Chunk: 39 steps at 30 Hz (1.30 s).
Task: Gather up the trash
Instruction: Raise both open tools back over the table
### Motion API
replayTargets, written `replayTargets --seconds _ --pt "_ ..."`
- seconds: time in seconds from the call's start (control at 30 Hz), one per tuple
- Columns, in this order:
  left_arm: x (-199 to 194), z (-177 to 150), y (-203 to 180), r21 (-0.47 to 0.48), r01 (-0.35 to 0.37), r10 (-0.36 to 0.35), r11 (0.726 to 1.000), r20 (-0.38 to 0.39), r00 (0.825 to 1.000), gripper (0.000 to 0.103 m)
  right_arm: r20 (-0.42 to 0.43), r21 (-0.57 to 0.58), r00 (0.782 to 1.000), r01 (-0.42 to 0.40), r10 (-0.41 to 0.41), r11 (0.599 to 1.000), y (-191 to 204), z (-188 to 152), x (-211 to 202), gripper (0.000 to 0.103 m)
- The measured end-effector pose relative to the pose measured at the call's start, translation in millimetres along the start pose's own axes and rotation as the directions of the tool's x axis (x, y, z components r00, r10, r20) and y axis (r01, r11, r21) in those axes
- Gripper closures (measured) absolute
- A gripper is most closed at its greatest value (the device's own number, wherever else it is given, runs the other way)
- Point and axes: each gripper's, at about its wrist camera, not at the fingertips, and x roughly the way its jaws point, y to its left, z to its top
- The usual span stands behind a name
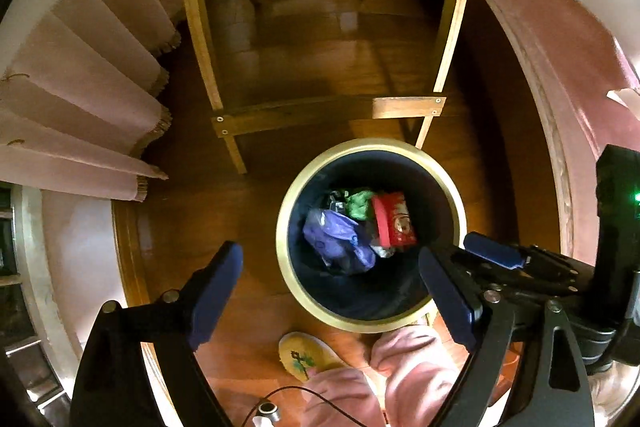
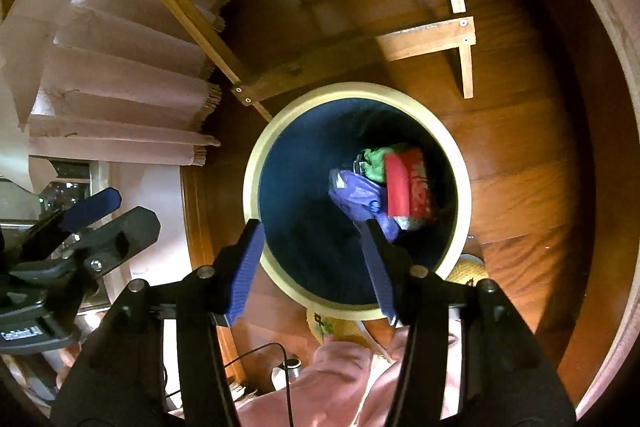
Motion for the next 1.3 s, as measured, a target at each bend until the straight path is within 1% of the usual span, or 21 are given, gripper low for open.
replayTargets --seconds 0.07,0.2,0.47,0.6,0.77,0.87,1.0,1.1,1.23,1.3 --pt "-12 2 -2 -0.002 -0.008 0.008 1.0 0.01 1.0 0.012 0.006 0.008 1.0 0.006 -0.006 1.0 5 2 -9 0.055" --pt "-51 7 -8 -0.009 -0.02 0.021 1.0 0.045 0.999 0.012 0.028 0.014 0.999 0.025 -0.025 1.0 22 5 -47 0.055" --pt "-160 22 -15 0.02 -0.023 0.02 1.0 0.142 0.99 0.012 0.101 -0.01 0.993 0.057 -0.056 0.998 64 12 -140 0.052" --pt "-220 28 -16 0.046 -0.027 0.016 0.999 0.211 0.977 0.012 0.123 -0.01 0.99 0.063 -0.062 0.998 83 11 -183 0.051" --pt "-297 35 -17 0.068 -0.026 0.004 0.997 0.308 0.951 0.012 0.15 -0.035 0.987 0.07 -0.065 0.997 114 7 -237 0.05" --pt "-339 36 -16 0.077 -0.01 -0.019 0.997 0.362 0.932 0.012 0.172 -0.055 0.983 0.074 -0.064 0.996 135 4 -269 0.05" --pt "-388 39 -12 0.086 0.017 -0.051 0.996 0.414 0.909 0.012 0.209 -0.07 0.976 0.082 -0.066 0.994 159 6 -306 0.05" --pt "-423 42 -11 0.102 0.019 -0.064 0.995 0.46 0.886 0.012 0.257 -0.095 0.964 0.092 -0.065 0.991 179 11 -338 0.05" --pt "-465 51 -7 0.113 -0.001 -0.058 0.994 0.516 0.854 0.012 0.315 -0.125 0.947 0.108 -0.064 0.986 203 18 -376 0.05" --pt "-484 56 -3 0.108 -0.011 -0.049 0.994 0.536 0.843 0.012 0.344 -0.134 0.937 0.114 -0.061 0.984 213 22 -394 0.05"
